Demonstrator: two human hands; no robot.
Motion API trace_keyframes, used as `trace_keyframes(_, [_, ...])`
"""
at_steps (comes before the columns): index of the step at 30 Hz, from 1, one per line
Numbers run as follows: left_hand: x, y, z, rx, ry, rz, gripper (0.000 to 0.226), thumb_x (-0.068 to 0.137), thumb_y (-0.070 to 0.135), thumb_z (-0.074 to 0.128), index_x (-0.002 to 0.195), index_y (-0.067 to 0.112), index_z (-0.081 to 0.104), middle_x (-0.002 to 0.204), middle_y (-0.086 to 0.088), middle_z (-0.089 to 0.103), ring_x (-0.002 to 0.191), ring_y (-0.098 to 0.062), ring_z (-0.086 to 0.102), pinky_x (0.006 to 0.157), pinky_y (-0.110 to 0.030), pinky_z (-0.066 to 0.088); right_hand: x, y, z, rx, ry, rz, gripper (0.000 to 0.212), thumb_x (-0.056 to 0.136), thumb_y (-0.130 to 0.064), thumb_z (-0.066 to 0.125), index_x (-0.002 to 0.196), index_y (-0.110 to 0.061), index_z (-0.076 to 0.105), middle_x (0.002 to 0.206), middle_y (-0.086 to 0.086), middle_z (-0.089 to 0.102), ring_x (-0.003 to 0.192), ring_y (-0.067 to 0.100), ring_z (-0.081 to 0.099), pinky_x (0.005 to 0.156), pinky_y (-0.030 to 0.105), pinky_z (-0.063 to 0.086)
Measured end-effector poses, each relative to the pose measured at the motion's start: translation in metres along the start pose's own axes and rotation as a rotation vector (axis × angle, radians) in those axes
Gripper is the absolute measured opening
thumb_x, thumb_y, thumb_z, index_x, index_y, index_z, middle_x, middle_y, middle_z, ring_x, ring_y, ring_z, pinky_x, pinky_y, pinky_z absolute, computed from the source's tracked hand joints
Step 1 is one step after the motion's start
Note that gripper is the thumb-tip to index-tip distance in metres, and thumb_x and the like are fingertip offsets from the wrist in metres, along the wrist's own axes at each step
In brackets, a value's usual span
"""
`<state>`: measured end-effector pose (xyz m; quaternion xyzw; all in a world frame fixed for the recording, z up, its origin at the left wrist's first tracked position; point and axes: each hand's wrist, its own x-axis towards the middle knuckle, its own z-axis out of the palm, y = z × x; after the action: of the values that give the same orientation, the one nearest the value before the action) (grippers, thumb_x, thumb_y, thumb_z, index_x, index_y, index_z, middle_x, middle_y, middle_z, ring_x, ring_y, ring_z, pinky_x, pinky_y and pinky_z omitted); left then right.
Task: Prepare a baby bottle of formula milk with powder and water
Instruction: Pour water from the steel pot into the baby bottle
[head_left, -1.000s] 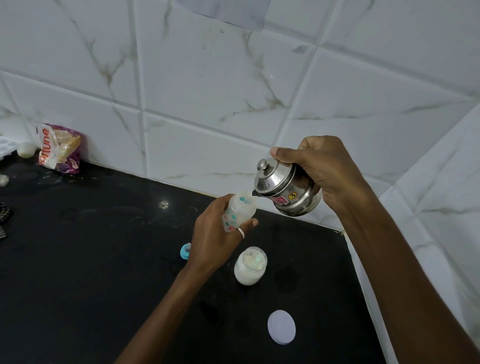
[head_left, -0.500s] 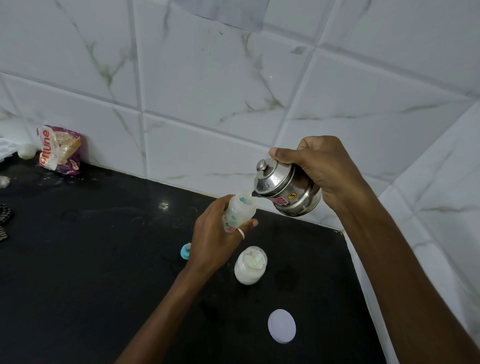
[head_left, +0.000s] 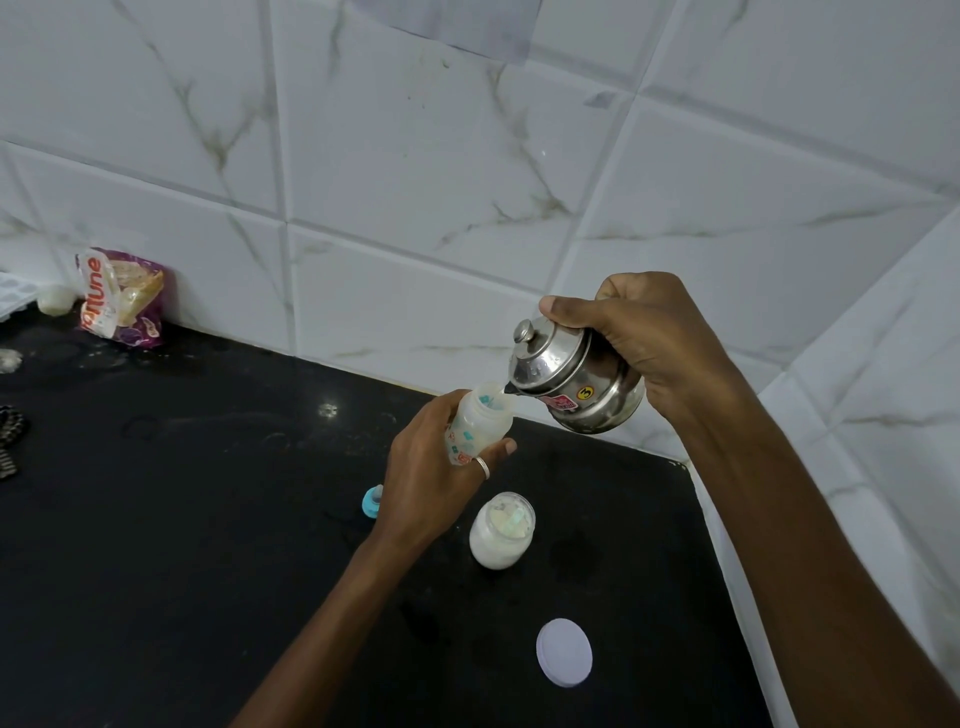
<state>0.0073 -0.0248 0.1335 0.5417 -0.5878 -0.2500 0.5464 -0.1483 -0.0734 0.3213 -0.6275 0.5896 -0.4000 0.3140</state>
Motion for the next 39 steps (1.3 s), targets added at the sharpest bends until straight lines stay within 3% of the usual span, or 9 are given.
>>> trace_keyframes(12, [0.004, -0.004, 0.003, 0.003, -0.009, -0.013, 0.067, 0.078, 0.046, 0.082, 0.135, 0.020, 0.057, 0.129, 0.002, 0.066, 0.116, -0.016, 0.065, 0.095, -0.038, 0.060, 0.004, 0.001, -0.001, 0.004, 0.001, 0.007, 0.048, 0.074, -0.033, 0.089, 0.056, -0.019, 0.046, 0.043, -0.014, 0.050, 0.040, 0.003, 0.048, 0.047, 0.019, 0.040])
trace_keyframes(21, [0.005, -0.004, 0.006, -0.002, -0.005, -0.010, 0.067, 0.077, 0.049, 0.081, 0.133, 0.023, 0.057, 0.127, 0.006, 0.066, 0.113, -0.013, 0.065, 0.093, -0.032, 0.059, 0.008, 0.005, -0.002, 0.006, -0.005, 0.008, 0.049, 0.073, -0.033, 0.089, 0.056, -0.019, 0.045, 0.044, -0.013, 0.048, 0.039, 0.002, 0.046, 0.040, 0.012, 0.036])
trace_keyframes(29, [0.007, -0.005, 0.008, -0.013, -0.009, 0.001, 0.066, 0.078, 0.049, 0.081, 0.134, 0.022, 0.057, 0.126, 0.004, 0.066, 0.113, -0.014, 0.065, 0.092, -0.030, 0.059, 0.011, 0.009, -0.002, -0.023, -0.005, 0.014, 0.049, 0.072, -0.036, 0.090, 0.056, -0.019, 0.047, 0.047, -0.010, 0.052, 0.044, 0.005, 0.050, 0.049, 0.022, 0.042])
trace_keyframes(39, [0.008, -0.008, 0.012, -0.010, -0.003, 0.003, 0.065, 0.078, 0.045, 0.083, 0.133, 0.022, 0.058, 0.126, 0.005, 0.066, 0.112, -0.012, 0.065, 0.092, -0.030, 0.059, 0.014, 0.011, -0.003, -0.038, -0.014, 0.011, 0.049, 0.073, -0.036, 0.089, 0.056, -0.019, 0.046, 0.045, -0.012, 0.050, 0.042, 0.003, 0.048, 0.048, 0.020, 0.039])
